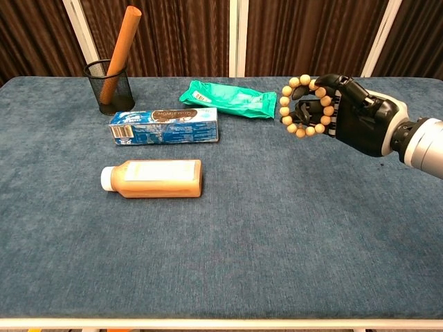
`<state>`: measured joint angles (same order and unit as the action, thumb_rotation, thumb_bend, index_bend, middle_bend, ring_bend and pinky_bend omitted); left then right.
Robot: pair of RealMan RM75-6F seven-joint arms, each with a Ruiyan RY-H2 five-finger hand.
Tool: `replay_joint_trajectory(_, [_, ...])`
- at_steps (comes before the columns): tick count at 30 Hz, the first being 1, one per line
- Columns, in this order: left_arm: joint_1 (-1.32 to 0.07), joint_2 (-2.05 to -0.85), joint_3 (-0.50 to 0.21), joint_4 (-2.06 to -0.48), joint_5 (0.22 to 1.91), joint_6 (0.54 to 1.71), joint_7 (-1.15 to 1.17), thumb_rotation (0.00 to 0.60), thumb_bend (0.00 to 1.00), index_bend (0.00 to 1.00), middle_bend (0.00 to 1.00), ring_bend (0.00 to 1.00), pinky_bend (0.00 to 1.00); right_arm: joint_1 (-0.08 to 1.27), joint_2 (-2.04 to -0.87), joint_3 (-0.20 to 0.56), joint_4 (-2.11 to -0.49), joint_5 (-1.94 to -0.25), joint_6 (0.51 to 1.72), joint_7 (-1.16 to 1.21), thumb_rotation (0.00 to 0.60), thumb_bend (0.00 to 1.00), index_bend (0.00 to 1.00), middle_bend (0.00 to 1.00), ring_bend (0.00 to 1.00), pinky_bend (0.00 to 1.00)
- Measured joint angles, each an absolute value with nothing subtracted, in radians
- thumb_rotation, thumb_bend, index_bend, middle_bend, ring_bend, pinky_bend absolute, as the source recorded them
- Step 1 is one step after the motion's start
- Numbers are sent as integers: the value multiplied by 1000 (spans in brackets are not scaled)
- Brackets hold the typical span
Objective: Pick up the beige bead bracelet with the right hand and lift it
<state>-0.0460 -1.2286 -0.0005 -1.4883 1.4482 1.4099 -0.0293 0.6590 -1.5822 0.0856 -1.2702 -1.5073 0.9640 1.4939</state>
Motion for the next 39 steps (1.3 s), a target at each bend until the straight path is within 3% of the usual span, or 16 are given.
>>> replay_joint_trajectory(8, [-46, -1225, 0, -1498, 1449, 1413, -25, 600, 0, 164, 158, 57, 0, 664, -1573, 77, -1256, -1530, 969, 1529, 296, 1000, 430, 622, 316, 0])
replay_joint_trajectory(15, [-45, -1227, 1, -1495, 1450, 1413, -26, 600, 0, 163, 158, 57, 0, 669, -1570, 72, -1234, -1537, 970, 1550, 370, 1000, 409, 605, 310, 0])
replay_joint_trajectory(19, [-43, -1228, 4, -1489, 1451, 1413, -31, 600, 0, 164, 158, 57, 0, 672, -1571, 66, -1218, -1546, 972, 1573, 374, 1000, 327, 572, 283, 0])
replay_joint_trajectory(20, [-44, -1228, 4, -1489, 1451, 1413, -31, 600, 0, 164, 158, 57, 0, 673, -1571, 64, -1215, -1549, 973, 1582, 369, 970, 305, 563, 275, 0])
replay_joint_trajectory(21, [-44, -1228, 4, -1490, 1451, 1413, -31, 600, 0, 164, 158, 57, 0, 674, -1570, 62, -1211, -1553, 973, 1591, 365, 879, 281, 555, 268, 0])
replay_joint_trajectory(22, [-45, -1228, 3, -1492, 1452, 1413, -29, 600, 0, 164, 158, 57, 0, 676, -1569, 58, -1205, -1557, 972, 1604, 363, 728, 252, 548, 261, 0])
replay_joint_trajectory(24, [-47, -1225, 0, -1502, 1448, 1410, -23, 600, 0, 164, 158, 57, 0, 681, -1567, 53, -1198, -1562, 968, 1622, 362, 517, 211, 538, 252, 0])
replay_joint_trajectory(31, [-50, -1222, -1, -1505, 1445, 1406, -19, 600, 0, 164, 158, 57, 0, 697, -1554, 36, -1188, -1582, 962, 1673, 348, 116, 178, 533, 246, 0])
replay_joint_trajectory(34, [-51, -1221, -1, -1505, 1446, 1406, -18, 600, 0, 164, 158, 57, 0, 702, -1550, 29, -1186, -1589, 965, 1696, 334, 40, 178, 533, 246, 0])
replay_joint_trajectory(39, [-52, -1220, -3, -1508, 1445, 1407, -17, 600, 0, 164, 158, 57, 0, 702, -1545, 23, -1183, -1596, 979, 1691, 325, 4, 207, 534, 247, 0])
